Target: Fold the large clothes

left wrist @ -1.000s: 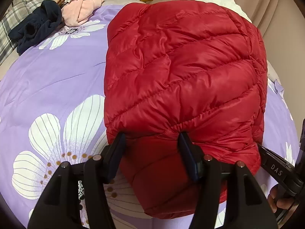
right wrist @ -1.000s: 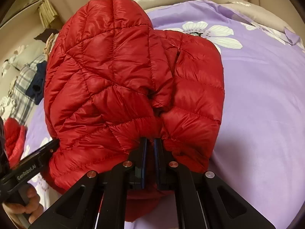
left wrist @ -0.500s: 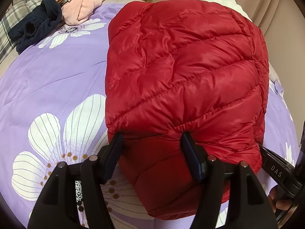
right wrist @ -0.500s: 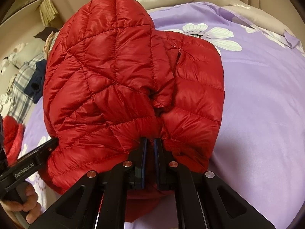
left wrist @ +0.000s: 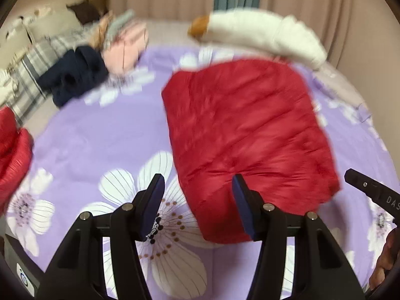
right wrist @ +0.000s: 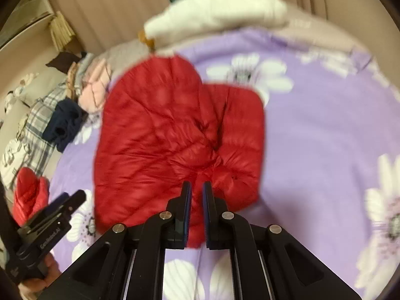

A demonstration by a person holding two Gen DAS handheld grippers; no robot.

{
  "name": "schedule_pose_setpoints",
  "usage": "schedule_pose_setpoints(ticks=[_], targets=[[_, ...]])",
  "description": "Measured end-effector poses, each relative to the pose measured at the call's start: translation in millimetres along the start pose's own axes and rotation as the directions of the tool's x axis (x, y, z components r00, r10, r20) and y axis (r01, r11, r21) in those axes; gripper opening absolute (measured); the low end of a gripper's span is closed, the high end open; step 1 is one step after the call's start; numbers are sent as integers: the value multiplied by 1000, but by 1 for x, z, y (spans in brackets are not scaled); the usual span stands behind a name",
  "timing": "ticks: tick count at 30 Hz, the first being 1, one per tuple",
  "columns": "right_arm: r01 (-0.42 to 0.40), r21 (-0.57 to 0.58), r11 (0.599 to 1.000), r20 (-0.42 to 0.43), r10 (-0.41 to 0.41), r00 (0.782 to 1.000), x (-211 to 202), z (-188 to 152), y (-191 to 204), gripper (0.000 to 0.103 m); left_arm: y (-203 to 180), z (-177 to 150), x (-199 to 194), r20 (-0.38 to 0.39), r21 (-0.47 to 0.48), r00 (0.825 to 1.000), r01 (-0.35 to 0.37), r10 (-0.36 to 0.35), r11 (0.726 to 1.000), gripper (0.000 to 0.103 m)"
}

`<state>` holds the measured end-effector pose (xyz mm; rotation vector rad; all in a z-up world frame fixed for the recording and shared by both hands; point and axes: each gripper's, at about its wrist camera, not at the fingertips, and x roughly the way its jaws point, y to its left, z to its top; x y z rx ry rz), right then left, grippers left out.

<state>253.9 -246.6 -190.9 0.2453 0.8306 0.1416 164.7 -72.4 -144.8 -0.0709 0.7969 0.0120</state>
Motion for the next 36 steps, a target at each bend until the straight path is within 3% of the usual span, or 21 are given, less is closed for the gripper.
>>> schedule_pose_setpoints(ticks=[2,6,12,14,16,18,22,24,27,30,32,34,36], targets=[[13,-31,999,67,-11,998,-36,-3,10,5,0,3,-26,34,0,999,34,-34,999,56],[43,-88,995,183,-27,983,-100,-16,29,7,-14,-1,-94,171,32,985,8,-13,999,56],[103,-146,984,290,-57,955,-171,-39,43,9,-9,-18,-180,300,-48,952,73,-55,996,58],[98,-141,985,307,-50,950,-187,-45,42,16,-7,-20,-202,350,-63,936,53,-28,997,60],[100,-127,987,342,-51,938,-203,-49,39,47,-6,-26,-220,383,-68,924,26,2,997,63],[110,-92,990,405,-64,912,-226,-56,31,63,-1,-35,-238,413,-90,910,9,29,996,64],[123,-82,989,451,-73,889,-248,-57,26,64,16,-46,-262,437,-175,897,17,63,984,66],[155,-58,986,456,-112,883,-255,-59,23,66,18,-45,-270,466,-169,883,20,62,985,69],[147,-59,987,454,-104,885,-257,-63,24,70,16,-47,-283,496,-166,865,19,67,986,72],[143,-71,987,453,-95,886,-261,-72,29,71,14,-58,-294,531,-122,847,102,-22,987,80],[136,-63,989,456,-93,885,-263,-77,32,71,11,-61,-296,526,-113,848,150,-69,982,82],[120,-63,991,458,-78,885,-265,-80,35,72,3,-63,-298,513,-81,852,165,-100,983,82],[104,-110,988,454,-43,890,-266,-84,42,72,-3,-67,-304,526,-47,843,157,-109,986,82]])
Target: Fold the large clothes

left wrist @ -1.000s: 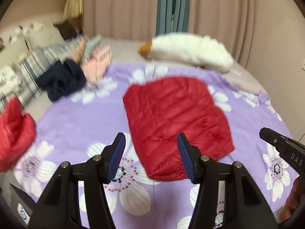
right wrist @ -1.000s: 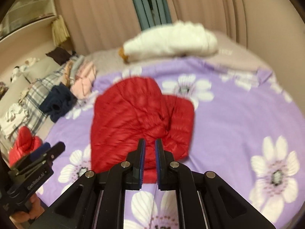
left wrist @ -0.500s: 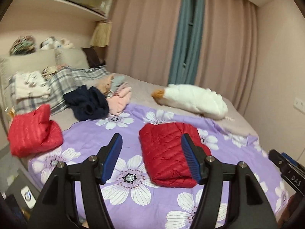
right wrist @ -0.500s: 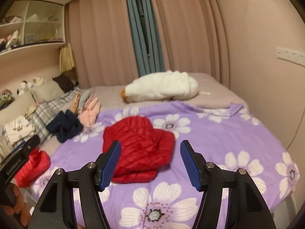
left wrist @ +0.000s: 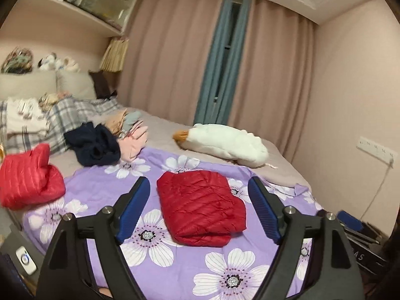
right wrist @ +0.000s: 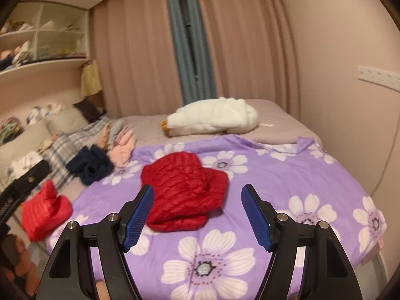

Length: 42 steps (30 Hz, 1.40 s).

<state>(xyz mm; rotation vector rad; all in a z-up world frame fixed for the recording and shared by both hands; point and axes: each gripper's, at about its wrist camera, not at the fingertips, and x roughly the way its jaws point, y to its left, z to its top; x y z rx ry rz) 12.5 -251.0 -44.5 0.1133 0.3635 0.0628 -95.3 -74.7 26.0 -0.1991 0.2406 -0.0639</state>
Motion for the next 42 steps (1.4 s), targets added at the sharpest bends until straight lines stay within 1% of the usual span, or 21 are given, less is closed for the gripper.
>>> schedule_pose_setpoints(ticks=[1,3,6,11,12,13,14,15,18,21,27,32,34,36,38,42], targets=[[-11,-15,1000,6,11,1000,-2,-1,2,72,-1,0,-4,11,4,1000,-7,7,1000,83],[-7,-26,1000,17,8,1000,-5,-2,4,74,0,1,-10,38,-10,999,-29,30,1000,84],[31,-16,999,30,-30,999,-9,-2,3,83,6,2,-13,40,-32,998,-40,41,999,89],[38,4,999,68,-38,997,-19,-3,-5,84,13,4,-13,47,-56,998,-49,51,997,94],[43,8,999,75,-43,996,-21,-2,-5,89,14,4,-14,52,-61,998,-42,45,997,97],[51,12,999,84,-52,995,-22,-2,-6,98,15,4,-14,56,-65,998,-33,37,997,103],[61,15,998,96,-62,993,-24,-2,-6,101,16,4,-14,60,-70,998,-22,26,997,103],[70,15,997,112,-71,991,-25,-2,-6,102,15,4,-14,61,-74,998,-17,21,997,103],[85,-4,996,133,-84,988,-27,-3,-3,102,15,4,-8,44,-69,999,-26,29,997,103],[97,-12,995,130,-95,987,-22,-4,-2,102,14,3,-4,32,-69,999,-40,42,997,103],[88,-8,996,131,-86,988,-19,-6,0,102,15,4,-4,49,-76,997,-48,52,996,103],[105,-7,994,116,-103,988,-18,-7,0,102,23,5,-4,47,-140,999,-10,17,990,103],[116,-10,993,112,-114,987,-18,-8,2,102,25,6,-3,34,-152,999,-17,22,988,103],[130,-12,991,110,-128,986,-18,-7,1,102,25,8,-2,23,-151,999,-35,39,988,103],[140,-7,990,112,-138,984,-19,-6,0,102,24,8,-3,29,-148,998,-45,49,988,103],[132,10,991,108,-132,985,-20,-5,-3,102,19,7,-3,22,-128,999,-42,46,991,103]])
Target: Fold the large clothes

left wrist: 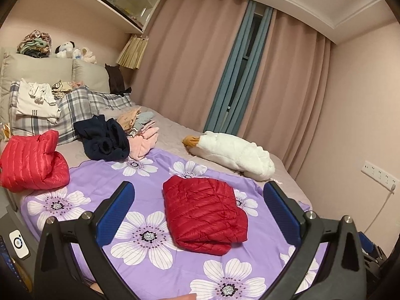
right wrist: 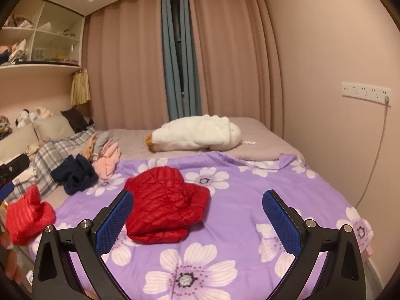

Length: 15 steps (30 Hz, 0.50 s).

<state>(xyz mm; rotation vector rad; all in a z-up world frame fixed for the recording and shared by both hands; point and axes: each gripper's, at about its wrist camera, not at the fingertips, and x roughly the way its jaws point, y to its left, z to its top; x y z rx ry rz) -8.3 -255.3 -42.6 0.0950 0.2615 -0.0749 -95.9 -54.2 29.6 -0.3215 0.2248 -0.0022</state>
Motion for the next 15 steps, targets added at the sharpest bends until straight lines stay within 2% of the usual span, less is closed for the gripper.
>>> schedule_pose_setpoints(ticks=[15], targets=[[24,-2,1000,-27,-24,999,4,-2,0,102,-13,-7,4,-44,56,999,-1,4,998,103]])
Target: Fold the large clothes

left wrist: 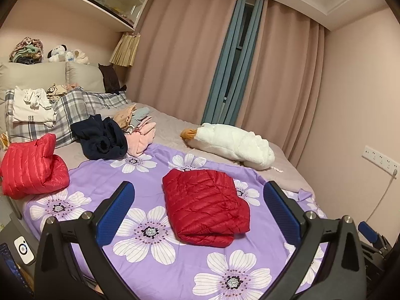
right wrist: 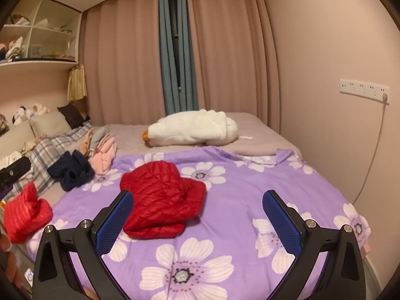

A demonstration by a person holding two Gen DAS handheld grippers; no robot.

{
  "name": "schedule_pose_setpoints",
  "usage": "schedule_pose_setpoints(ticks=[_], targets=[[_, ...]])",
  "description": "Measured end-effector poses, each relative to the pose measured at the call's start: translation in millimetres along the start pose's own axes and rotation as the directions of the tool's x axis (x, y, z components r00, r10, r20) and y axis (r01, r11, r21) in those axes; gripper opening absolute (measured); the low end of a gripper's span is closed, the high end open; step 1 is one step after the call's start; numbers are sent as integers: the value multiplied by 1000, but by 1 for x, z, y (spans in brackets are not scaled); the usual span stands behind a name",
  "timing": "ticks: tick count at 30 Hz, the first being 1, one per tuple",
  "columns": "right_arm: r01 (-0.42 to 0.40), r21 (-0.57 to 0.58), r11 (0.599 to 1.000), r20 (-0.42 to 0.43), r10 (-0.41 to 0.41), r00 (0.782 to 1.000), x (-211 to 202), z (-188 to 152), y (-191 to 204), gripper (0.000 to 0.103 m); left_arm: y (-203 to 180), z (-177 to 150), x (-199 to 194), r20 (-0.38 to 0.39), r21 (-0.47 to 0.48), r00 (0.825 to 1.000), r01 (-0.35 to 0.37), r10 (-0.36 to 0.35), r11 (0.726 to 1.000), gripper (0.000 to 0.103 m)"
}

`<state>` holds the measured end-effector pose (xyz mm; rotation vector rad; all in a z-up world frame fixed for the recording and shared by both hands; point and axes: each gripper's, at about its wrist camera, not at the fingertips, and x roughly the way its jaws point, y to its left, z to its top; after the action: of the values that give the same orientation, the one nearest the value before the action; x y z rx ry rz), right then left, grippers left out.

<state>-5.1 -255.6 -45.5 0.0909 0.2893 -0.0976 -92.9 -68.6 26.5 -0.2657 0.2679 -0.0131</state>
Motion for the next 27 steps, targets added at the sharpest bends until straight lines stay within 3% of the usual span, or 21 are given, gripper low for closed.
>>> schedule_pose_setpoints(ticks=[11,27], targets=[[9,0,1000,-8,-9,1000,1,1,1,102,-2,-4,4,-37,-1,999,30,-30,1000,103],[15,-5,1000,-18,-15,1000,4,-2,4,102,1,-6,3,-37,3,999,12,-12,1000,103]])
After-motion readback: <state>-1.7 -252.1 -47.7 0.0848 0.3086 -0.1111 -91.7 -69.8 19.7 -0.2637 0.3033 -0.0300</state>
